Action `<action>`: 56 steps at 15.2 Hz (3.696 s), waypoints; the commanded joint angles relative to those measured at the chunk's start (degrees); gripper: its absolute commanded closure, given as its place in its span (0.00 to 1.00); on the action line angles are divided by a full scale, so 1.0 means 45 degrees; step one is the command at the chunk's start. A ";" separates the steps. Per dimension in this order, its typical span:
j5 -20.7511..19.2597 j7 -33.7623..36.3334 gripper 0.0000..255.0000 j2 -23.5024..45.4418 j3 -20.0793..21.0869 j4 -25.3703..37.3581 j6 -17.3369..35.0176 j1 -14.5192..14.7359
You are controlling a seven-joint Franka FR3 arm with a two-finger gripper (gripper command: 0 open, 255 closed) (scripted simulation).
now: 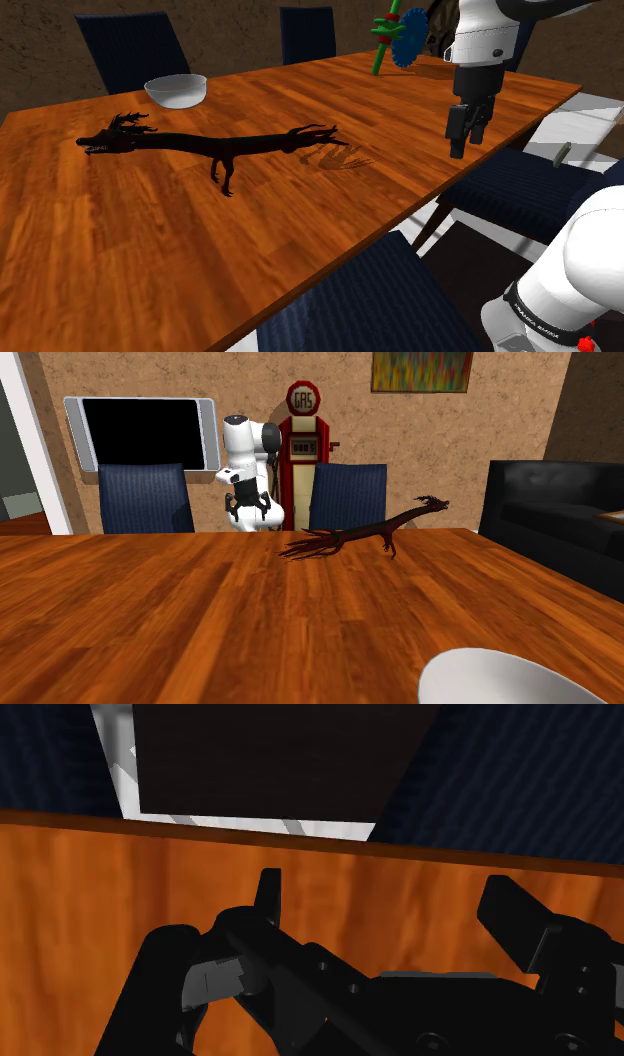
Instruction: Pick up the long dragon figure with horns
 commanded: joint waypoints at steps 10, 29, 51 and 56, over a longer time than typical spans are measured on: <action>0.0134 -0.3459 0.00 0.3700 -0.0164 0.2406 0.2338 0.1600; 0.1157 -1.0061 0.00 0.9416 0.0995 0.8870 0.3846 0.4211; 0.1424 -1.2385 1.00 1.0681 0.1833 0.9733 0.5064 0.5033; 0.1425 -1.2388 1.00 1.0683 0.1831 0.9736 0.5065 0.5032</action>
